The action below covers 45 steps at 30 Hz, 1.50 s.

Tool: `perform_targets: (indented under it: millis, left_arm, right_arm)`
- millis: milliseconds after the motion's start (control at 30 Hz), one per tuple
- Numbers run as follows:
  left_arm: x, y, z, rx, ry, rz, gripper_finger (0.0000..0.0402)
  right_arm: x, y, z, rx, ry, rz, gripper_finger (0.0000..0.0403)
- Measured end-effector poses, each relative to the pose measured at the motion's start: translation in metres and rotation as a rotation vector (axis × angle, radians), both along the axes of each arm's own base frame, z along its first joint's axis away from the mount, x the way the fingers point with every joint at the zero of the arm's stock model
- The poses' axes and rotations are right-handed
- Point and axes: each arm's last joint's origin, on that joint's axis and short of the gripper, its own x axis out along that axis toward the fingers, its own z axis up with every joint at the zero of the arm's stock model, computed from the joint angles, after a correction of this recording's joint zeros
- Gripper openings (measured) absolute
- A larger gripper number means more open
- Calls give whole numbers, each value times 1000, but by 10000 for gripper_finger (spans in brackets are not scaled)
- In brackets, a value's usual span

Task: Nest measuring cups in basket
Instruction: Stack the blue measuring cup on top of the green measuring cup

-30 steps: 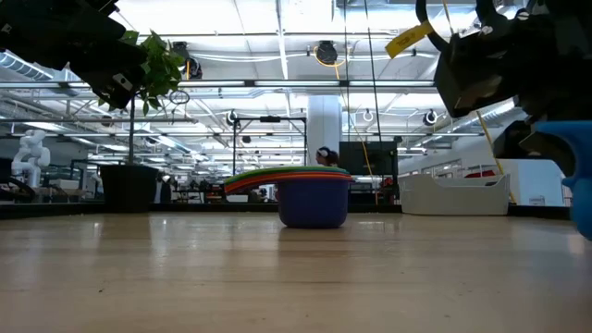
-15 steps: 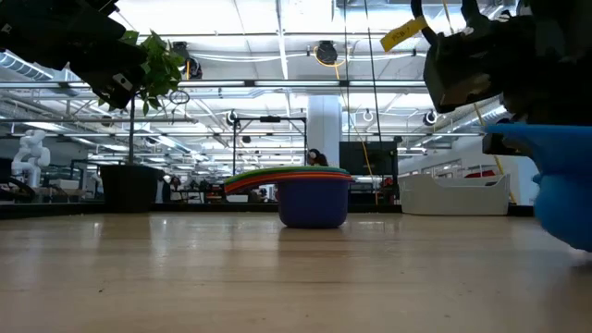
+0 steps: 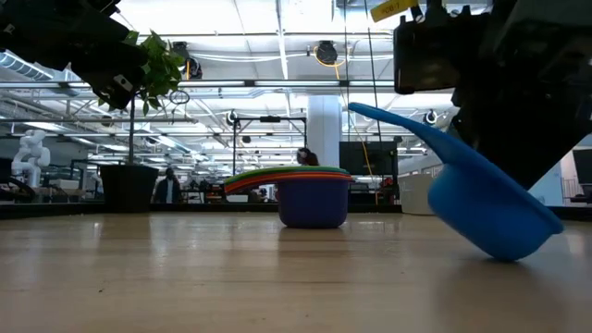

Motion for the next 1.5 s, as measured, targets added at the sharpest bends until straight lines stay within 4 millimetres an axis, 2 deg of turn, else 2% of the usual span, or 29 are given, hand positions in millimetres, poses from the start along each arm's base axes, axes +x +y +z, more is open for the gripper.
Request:
perform_targets:
  millis: [633, 1067, 1500]
  left_arm:
    - [0, 0, 0, -8, 2, 10, 131]
    - [0, 0, 0, -16, 4, 12, 131]
    - [0, 0, 0, -11, 3, 11, 131]
  right_arm:
    - [4, -2, 1, -15, -32, 8, 0]
    - [12, -20, 0, -26, -42, -102, 0]
    - [18, -30, 1, -8, -57, -168, 0]
